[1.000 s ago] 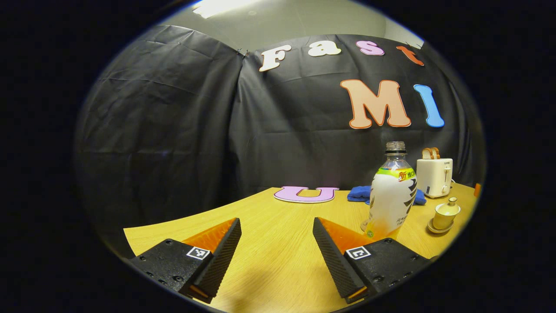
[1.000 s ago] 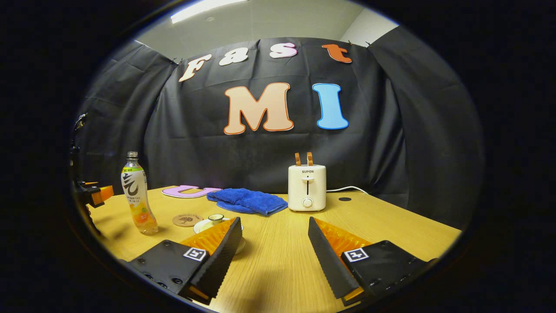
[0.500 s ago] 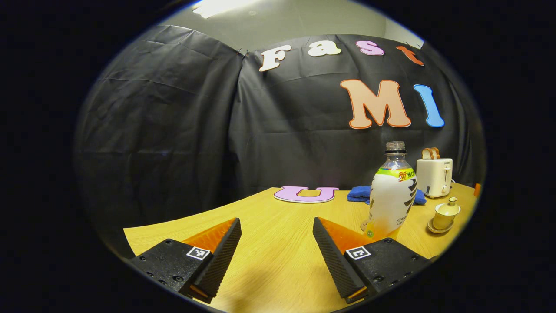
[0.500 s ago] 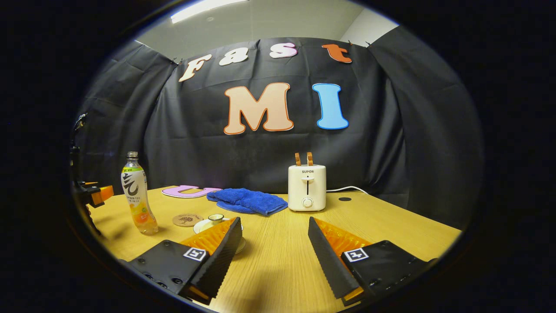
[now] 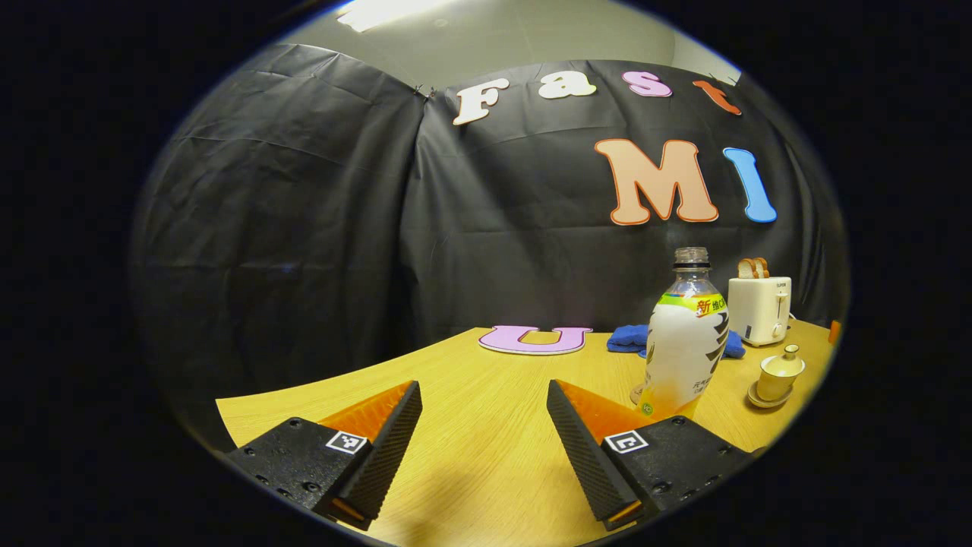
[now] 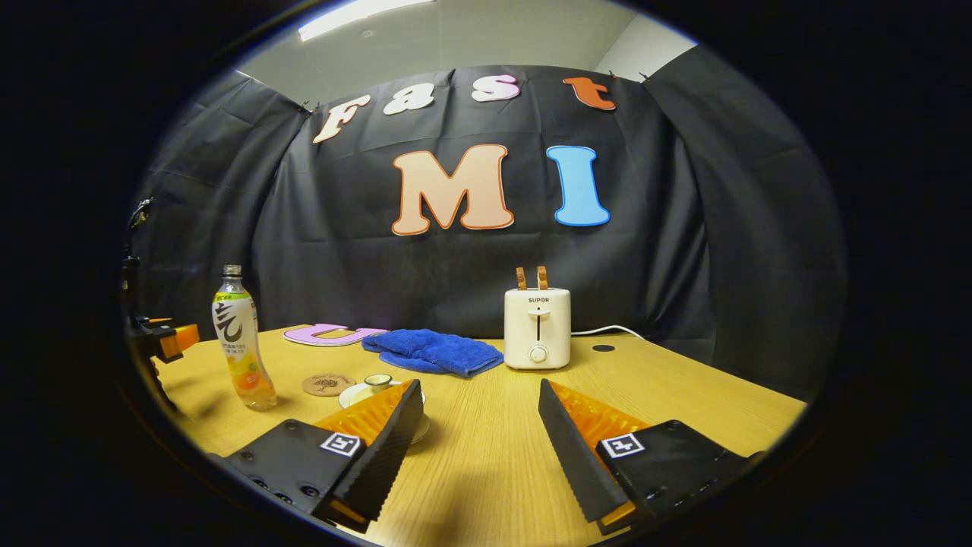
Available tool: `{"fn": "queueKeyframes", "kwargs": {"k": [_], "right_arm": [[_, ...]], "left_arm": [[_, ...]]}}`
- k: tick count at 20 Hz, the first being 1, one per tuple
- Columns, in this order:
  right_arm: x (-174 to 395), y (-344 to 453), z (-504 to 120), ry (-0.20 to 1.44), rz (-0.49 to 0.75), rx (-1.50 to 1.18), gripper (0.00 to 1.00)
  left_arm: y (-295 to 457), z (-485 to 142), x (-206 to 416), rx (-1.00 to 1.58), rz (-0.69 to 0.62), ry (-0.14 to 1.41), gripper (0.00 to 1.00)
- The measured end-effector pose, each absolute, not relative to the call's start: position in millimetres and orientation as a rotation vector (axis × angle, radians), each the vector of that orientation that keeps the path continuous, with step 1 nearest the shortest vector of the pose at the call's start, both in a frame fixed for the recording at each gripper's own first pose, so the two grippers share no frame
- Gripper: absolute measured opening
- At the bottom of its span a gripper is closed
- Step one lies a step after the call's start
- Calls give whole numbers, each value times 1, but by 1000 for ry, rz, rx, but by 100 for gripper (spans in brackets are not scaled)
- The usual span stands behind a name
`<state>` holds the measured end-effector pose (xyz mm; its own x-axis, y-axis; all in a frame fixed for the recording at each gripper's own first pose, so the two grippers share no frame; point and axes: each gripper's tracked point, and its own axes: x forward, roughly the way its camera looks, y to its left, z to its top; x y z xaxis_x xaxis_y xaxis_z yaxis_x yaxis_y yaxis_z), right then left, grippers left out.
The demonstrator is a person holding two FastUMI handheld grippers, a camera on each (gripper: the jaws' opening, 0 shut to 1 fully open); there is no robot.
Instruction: Open the teacup lid with one hand, grasp the water bottle and pour water into the teacup with the other hand; after pouring, place the water bottle on the coaster and then close the teacup lid.
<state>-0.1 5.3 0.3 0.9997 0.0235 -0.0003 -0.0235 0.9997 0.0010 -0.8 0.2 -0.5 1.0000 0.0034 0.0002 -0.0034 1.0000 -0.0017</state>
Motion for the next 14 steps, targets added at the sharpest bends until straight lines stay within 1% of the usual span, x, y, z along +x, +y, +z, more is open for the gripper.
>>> {"fn": "queueKeyframes", "kwargs": {"k": [1,2,3,7,8,10,11,12,13,14], "right_arm": [[0,9,0,2,41,2,94],[0,12,0,3,58,2,98],[1,13,0,2,66,3,94],[5,25,0,5,115,5,94],[7,28,-1,7,128,5,98],[12,35,-2,10,154,7,98],[15,39,-2,12,168,8,94],[17,43,-2,13,181,8,93],[20,48,-1,13,196,8,98],[22,53,-4,16,212,8,94]], "left_arm": [[0,-1,-1,-2,3,0,97],[0,-1,-1,-2,3,-1,97],[0,-1,-1,-2,3,0,97],[0,-1,-1,-2,3,-1,97],[0,-1,-1,-2,2,0,97],[0,-1,-1,-2,1,-1,97],[0,-2,-1,-2,1,-1,97],[0,-1,-1,-2,0,-1,97],[0,-2,-1,-2,0,-1,97],[0,-1,0,-3,-1,-1,97]]}}
